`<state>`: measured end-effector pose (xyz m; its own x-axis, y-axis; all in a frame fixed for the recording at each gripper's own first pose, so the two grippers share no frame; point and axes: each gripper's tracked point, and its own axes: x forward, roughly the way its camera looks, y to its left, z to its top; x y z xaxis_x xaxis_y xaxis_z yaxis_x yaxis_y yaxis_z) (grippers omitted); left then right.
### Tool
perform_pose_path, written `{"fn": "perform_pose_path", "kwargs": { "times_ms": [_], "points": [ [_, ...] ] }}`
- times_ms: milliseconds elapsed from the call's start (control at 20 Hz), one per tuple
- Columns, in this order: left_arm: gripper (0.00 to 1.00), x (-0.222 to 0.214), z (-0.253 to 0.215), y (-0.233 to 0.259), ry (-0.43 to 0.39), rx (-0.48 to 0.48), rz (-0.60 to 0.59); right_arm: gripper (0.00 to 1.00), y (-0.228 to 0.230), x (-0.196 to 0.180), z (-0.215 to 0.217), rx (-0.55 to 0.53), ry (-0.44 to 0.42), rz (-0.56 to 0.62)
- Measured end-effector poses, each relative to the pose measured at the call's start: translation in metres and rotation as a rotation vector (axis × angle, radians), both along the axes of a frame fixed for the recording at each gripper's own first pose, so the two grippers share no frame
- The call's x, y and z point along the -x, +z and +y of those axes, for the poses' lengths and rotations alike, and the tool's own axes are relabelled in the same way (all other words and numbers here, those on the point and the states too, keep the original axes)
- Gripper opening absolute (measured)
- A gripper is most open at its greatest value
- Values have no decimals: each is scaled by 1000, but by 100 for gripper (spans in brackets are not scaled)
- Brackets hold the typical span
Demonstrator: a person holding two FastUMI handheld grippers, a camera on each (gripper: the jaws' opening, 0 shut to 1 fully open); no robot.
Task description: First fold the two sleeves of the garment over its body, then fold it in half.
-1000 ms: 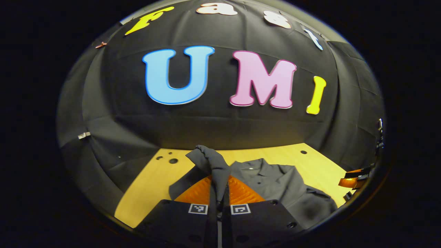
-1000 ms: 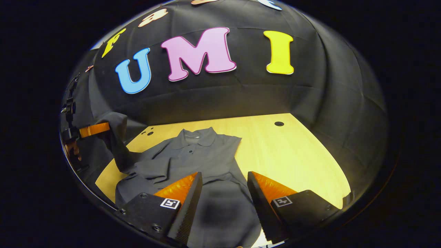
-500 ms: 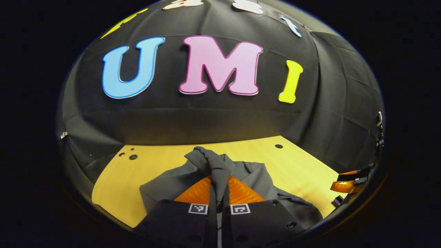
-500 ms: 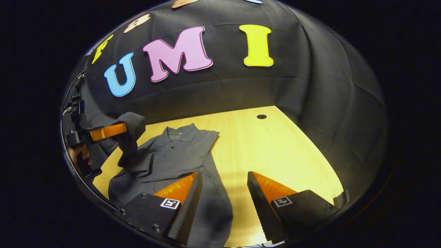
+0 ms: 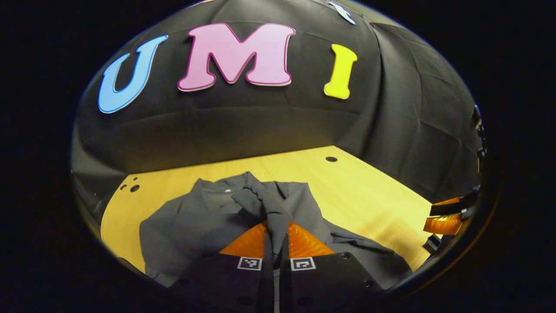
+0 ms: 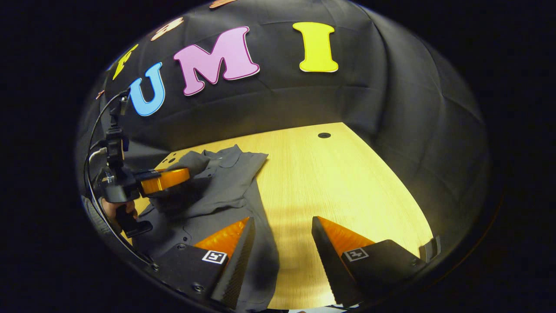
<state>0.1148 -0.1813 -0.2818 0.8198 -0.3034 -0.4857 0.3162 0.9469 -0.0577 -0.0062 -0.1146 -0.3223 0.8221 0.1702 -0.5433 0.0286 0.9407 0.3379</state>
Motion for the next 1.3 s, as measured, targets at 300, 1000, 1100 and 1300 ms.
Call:
{"fn": "perform_pose_path", "kwargs": {
  "times_ms": [300, 1000, 1100, 1300],
  "points": [
    [11, 11, -24, -47, -56, -30, 81, 83, -9, 3, 2, -9, 0, 24],
    [90, 55, -70, -4, -268, 153, 70, 86, 2, 16, 16, -10, 7, 26],
    [96, 66, -56, 12, -267, 150, 44, 75, 6, 21, 21, -9, 16, 28],
    [96, 87, -6, 37, -198, 156, 23, 98, 10, 40, 29, 4, 35, 45]
  ]
}}
